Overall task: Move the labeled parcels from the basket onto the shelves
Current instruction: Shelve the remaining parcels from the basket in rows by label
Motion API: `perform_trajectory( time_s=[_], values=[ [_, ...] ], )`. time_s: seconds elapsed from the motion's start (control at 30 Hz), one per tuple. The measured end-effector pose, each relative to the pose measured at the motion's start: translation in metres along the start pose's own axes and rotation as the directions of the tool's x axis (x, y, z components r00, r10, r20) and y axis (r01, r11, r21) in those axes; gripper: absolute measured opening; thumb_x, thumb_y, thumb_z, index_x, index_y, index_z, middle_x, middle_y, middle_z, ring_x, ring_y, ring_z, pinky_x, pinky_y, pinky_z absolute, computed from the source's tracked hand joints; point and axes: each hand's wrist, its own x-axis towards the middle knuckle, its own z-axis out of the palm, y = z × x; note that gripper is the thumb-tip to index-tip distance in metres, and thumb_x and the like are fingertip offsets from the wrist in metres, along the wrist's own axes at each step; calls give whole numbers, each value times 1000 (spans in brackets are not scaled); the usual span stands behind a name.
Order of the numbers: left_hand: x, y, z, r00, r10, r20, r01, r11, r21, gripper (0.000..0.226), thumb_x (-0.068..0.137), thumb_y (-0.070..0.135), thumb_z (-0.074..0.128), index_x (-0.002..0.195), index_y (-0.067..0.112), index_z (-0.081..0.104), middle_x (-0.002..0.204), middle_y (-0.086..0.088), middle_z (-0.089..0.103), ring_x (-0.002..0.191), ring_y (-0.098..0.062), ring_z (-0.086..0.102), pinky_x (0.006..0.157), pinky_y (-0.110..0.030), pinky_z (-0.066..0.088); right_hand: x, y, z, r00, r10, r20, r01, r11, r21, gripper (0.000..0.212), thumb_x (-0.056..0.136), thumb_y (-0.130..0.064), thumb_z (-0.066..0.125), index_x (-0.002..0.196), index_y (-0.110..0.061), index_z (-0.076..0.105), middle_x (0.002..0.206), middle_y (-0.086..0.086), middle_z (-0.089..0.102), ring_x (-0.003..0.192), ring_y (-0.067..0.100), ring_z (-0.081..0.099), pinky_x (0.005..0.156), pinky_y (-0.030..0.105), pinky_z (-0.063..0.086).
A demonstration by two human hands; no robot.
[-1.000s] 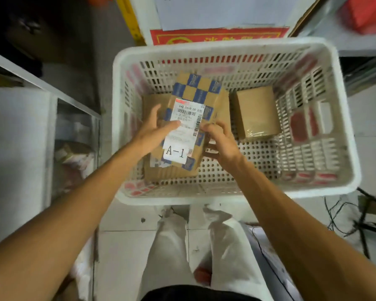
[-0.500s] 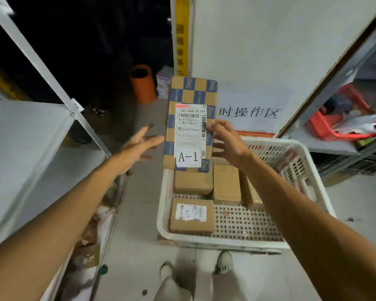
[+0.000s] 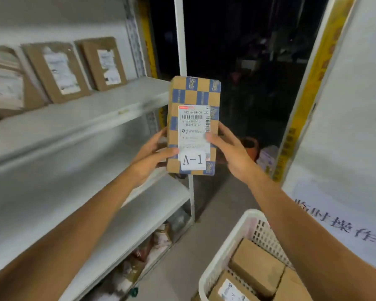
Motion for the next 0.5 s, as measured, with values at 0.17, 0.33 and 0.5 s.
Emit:
perform_trajectory(
  time_s=[0.17,0.33,0.5],
  values=[
    [-55,33,-60,952,123,-282,-104,991,79,59,86,9,64,135,36,46,111,13,71,100,-8,67,72,-26,55,25,-2,88,967,-63,248,59,998,24,77,82,-14,73,146,-31,33,132,-3,59,114,14,62,84,37,58],
    [-129,63,-120,878,192,-439,-114,974,197,70,78,35,67,142,37,40,120,5,68,106,-12,65,74,-23,53,30,-10,193,936,-132,327,98,988,118,62,84,-15,73,137,-33,45,115,-13,62,100,9,67,80,34,59],
    [-207,79,-179,771,262,-581,-103,951,292,73,82,38,66,147,31,33,121,6,67,107,-13,66,76,-22,54,15,-17,303,848,-218,483,183,976,118,67,87,-21,70,145,-33,37,109,-26,61,100,7,66,76,26,59]
  ],
)
